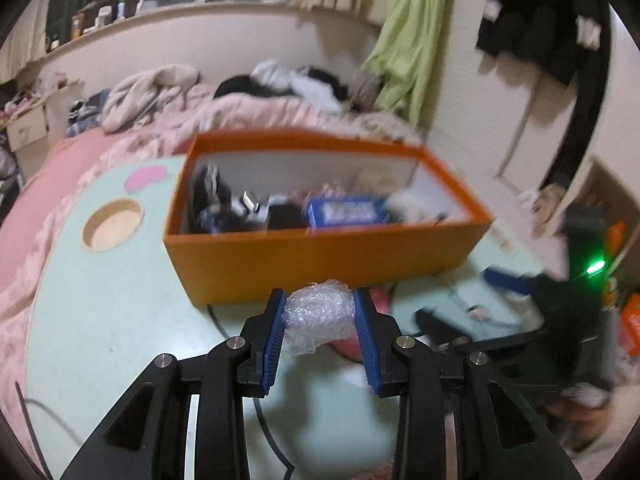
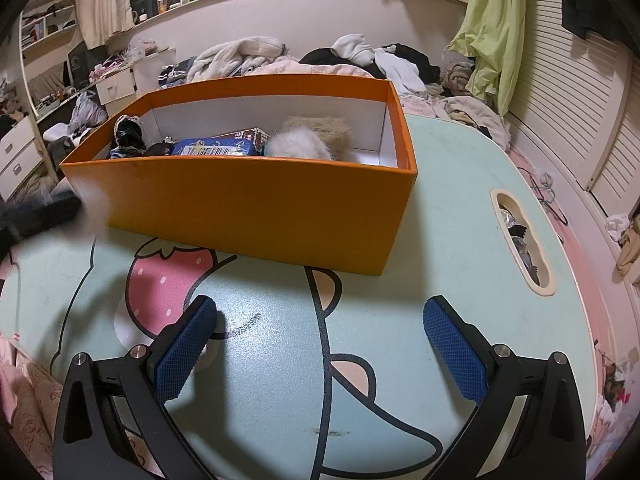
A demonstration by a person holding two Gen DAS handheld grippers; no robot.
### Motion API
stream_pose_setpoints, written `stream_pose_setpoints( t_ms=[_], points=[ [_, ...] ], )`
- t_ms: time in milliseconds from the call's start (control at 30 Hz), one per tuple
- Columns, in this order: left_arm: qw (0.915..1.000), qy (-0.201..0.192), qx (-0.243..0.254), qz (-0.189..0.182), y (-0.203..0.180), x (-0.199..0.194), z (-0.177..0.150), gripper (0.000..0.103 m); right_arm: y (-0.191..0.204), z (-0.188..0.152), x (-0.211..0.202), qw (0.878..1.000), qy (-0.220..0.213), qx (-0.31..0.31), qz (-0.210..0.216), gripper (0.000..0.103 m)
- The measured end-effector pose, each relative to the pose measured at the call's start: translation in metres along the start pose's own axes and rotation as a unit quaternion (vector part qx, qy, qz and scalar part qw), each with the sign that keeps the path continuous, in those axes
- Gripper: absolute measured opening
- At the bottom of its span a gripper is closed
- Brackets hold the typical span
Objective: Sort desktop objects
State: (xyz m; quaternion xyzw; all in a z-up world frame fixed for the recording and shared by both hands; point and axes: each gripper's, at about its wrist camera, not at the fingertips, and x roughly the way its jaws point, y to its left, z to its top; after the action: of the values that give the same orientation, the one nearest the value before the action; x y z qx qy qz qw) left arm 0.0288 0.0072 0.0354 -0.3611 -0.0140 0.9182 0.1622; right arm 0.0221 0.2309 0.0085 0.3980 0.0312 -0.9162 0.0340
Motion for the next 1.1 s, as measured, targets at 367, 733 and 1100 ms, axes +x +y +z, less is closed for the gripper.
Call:
stream_pose_setpoints(
  t_ms=[367, 733, 1100],
  points=[
    [0.9969, -0.013, 0.046, 0.063, 0.001, -0.008, -0.022, 0.094, -0.001, -0.003, -0.001, 1.0, -0.001, 0.001, 0.0, 0.103],
    [0.9965, 0.029, 0.04, 0.067, 0.01, 0.012, -0.031, 0.103, -0.005, -0.015, -0.006, 1.0, -0.004, 0.008, -0.002, 0.103],
    [0.9966, 0.029, 0.04, 0.066, 0.009, 0.011, -0.033, 0.103, 0.014, 0.012, -0.053, 0.985, -0.128, -0.023, 0.114, 0.047]
  ],
)
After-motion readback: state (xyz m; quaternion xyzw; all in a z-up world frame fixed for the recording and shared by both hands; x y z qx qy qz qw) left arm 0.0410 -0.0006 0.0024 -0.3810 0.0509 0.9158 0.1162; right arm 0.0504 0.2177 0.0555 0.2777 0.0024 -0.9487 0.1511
